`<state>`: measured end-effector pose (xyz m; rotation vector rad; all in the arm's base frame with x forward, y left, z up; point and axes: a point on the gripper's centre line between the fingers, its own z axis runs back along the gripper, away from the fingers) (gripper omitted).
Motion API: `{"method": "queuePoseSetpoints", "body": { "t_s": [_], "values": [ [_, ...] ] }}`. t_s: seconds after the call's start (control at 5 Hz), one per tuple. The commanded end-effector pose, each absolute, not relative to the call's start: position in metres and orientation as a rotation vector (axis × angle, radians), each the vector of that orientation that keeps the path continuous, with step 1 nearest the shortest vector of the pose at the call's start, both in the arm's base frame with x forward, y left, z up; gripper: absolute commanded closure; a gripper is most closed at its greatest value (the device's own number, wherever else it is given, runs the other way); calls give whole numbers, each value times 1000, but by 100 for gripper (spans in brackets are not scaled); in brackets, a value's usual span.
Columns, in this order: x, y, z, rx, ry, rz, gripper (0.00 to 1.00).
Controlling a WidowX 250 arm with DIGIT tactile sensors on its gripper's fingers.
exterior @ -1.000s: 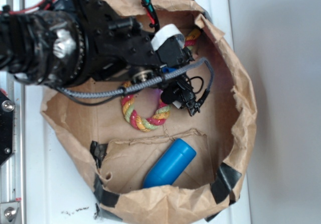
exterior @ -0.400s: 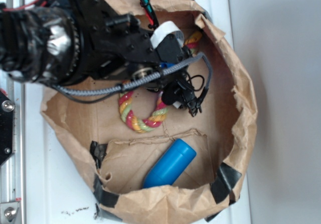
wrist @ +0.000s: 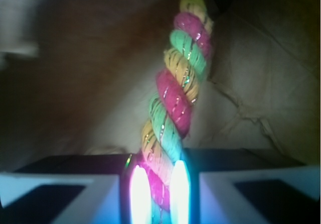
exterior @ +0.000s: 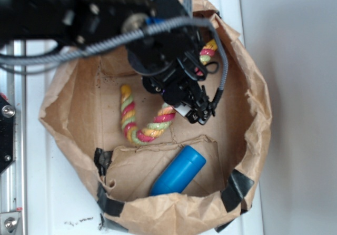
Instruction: Grab the multicolored rope.
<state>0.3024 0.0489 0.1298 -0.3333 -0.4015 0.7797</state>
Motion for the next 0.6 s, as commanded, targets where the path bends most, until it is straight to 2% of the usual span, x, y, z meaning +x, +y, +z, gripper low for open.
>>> {"method": "queuePoseSetpoints", "body": {
  "t_s": [0.0,0.2,0.4],
  "values": [
    [303,68,182,-402,-413,768,100],
    [292,66,197,-426,-405,709,100],
    [280,59,208,-402,-406,649,100]
  ]
}}
